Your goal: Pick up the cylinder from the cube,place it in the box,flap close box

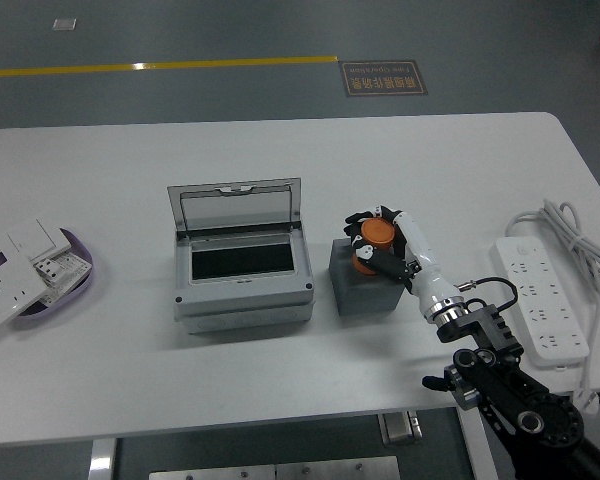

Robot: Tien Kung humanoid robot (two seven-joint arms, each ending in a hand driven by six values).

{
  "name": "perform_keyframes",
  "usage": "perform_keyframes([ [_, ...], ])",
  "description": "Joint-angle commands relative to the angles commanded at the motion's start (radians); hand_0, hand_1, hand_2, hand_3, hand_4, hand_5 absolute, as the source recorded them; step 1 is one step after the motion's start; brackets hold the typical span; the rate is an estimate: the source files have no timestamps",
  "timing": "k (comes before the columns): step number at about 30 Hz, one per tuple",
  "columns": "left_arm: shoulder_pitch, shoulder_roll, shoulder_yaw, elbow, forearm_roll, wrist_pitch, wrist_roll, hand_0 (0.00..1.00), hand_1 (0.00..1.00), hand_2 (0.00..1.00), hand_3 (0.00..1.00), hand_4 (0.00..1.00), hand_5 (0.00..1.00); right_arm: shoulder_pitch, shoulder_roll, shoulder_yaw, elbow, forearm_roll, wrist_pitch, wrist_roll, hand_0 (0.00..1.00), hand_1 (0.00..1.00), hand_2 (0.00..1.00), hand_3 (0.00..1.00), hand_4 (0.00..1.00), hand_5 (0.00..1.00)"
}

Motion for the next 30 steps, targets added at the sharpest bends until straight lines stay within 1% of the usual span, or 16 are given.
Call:
perform_keyframes([
  [2,0.000,0.000,-0.001,0.000,0.000,0.000,0.000,0.638,0.666,0.584,0.639,0.715,0.288,0.000,-0.001,-0.001,0.010,-0.003,-0.007,0.001,0.403,0.406,0.383,0.328,0.030,0.002],
  [3,0.000,0.000,-0.001,0.000,0.000,0.000,0.000,0.638,0.665,0.584,0.639,0.716,0.290,0.001,-0.001,-0.001,0.014,-0.004,-0.009,0.000,0.335,0.317,0.311,0.260,0.002,0.002],
  [7,0.002,-0.001,-0.002,0.000,0.000,0.000,0.001,0.638,0.665,0.584,0.639,0.716,0.290,0.007,-0.008,-0.017,0.068,-0.030,-0.030,-0.017,0.335,0.317,0.311,0.260,0.002,0.002],
  [8,0.002,-0.001,-0.003,0.000,0.001,0.001,0.001,0.638,0.665,0.584,0.639,0.716,0.290,0.013,-0.010,-0.031,0.093,-0.043,-0.037,-0.027,0.335,0.317,0.311,0.260,0.002,0.002],
  [9,0.003,-0.001,-0.004,0.000,0.002,0.001,0.002,0.637,0.664,0.584,0.639,0.714,0.284,0.017,-0.011,-0.039,0.107,-0.051,-0.041,-0.032,0.315,0.306,0.306,0.257,0.002,0.002],
  [11,0.004,-0.001,-0.007,0.000,0.004,0.001,0.003,0.637,0.664,0.584,0.639,0.714,0.284,0.032,-0.010,-0.066,0.140,-0.077,-0.052,-0.050,0.315,0.306,0.306,0.257,0.002,0.002],
  [14,0.006,-0.001,-0.015,0.000,0.011,0.002,0.007,0.637,0.664,0.584,0.639,0.714,0.284,0.070,0.008,-0.120,0.174,-0.136,-0.073,-0.085,0.315,0.306,0.306,0.257,0.002,0.002],
  [15,0.006,0.000,-0.019,0.000,0.015,0.002,0.009,0.637,0.665,0.584,0.638,0.714,0.285,0.087,0.020,-0.139,0.177,-0.159,-0.080,-0.102,0.276,0.294,0.293,0.246,0.002,0.002],
  [19,0.005,0.001,-0.025,0.000,0.023,0.001,0.012,0.637,0.665,0.584,0.638,0.714,0.285,0.148,0.063,-0.209,0.170,-0.258,-0.089,-0.176,0.276,0.294,0.293,0.246,0.002,0.002],
  [20,0.004,0.002,-0.025,0.000,0.024,0.001,0.012,0.637,0.665,0.584,0.638,0.714,0.285,0.165,0.073,-0.228,0.165,-0.293,-0.085,-0.199,0.276,0.294,0.293,0.246,0.002,0.002],
  [21,0.004,0.003,-0.026,0.000,0.025,0.001,0.012,0.637,0.665,0.582,0.639,0.715,0.286,0.179,0.081,-0.244,0.161,-0.325,-0.081,-0.219,0.106,0.233,0.281,0.233,0.002,0.002],
  [24,0.003,0.004,-0.026,0.000,0.026,0.001,0.012,0.637,0.665,0.582,0.639,0.715,0.286,0.222,0.099,-0.288,0.142,-0.435,-0.049,-0.286,0.106,0.233,0.281,0.233,0.002,0.002],
  [26,0.003,0.005,-0.026,0.000,0.026,0.001,0.013,0.637,0.665,0.582,0.639,0.715,0.286,0.254,0.106,-0.315,0.123,-0.513,-0.017,-0.337,0.106,0.233,0.281,0.233,0.002,0.002],
  [27,0.003,0.005,-0.027,0.000,0.026,0.001,0.014,0.637,0.664,0.583,0.639,0.716,0.290,0.267,0.106,-0.327,0.114,-0.549,-0.001,-0.360,0.049,0.201,0.281,0.235,0.002,0.002],
  [30,0.003,0.006,-0.029,0.000,0.029,0.001,0.016,0.637,0.664,0.583,0.639,0.716,0.290,0.306,0.106,-0.363,0.092,-0.669,0.046,-0.433,0.049,0.201,0.281,0.235,0.002,0.002],
])
